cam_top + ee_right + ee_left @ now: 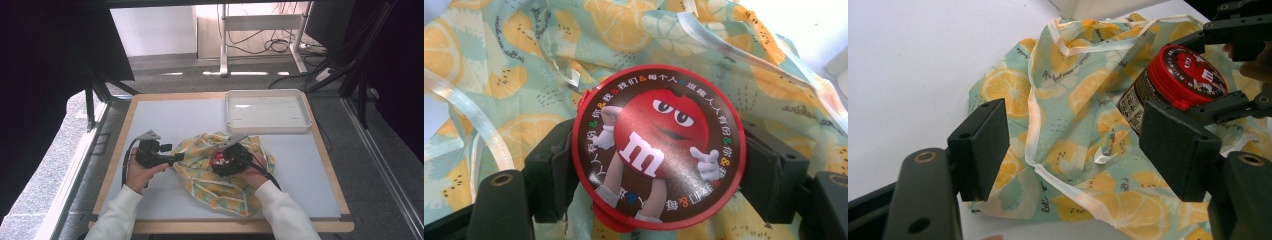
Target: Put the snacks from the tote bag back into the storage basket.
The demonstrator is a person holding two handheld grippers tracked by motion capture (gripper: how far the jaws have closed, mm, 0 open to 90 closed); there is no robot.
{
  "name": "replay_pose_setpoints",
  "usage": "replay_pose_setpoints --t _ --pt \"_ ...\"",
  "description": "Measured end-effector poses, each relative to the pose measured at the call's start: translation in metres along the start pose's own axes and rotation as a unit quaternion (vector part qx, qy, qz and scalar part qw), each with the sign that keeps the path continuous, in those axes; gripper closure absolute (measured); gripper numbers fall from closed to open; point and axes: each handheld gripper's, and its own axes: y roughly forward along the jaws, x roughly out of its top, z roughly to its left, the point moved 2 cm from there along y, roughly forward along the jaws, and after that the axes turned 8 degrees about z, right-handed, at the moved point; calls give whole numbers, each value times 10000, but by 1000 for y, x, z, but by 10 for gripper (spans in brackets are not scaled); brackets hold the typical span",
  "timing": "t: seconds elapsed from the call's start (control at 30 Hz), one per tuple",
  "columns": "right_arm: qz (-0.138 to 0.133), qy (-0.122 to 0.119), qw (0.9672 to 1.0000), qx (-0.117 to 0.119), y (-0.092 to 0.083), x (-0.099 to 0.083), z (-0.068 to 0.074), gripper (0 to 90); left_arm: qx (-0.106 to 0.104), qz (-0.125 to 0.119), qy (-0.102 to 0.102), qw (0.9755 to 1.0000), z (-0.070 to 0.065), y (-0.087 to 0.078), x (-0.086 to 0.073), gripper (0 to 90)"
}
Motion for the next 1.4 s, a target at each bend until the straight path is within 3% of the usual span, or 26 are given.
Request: replay_pose_setpoints --t 0.6,1.4 --pt "-354 -83 9992 151 -21 5 1 256 -3 62 27 10000 0 2 0 286" --pt "-500 -106 9985 211 -37 8 -1 256 -35 139 64 9999 -3 5 -1 286"
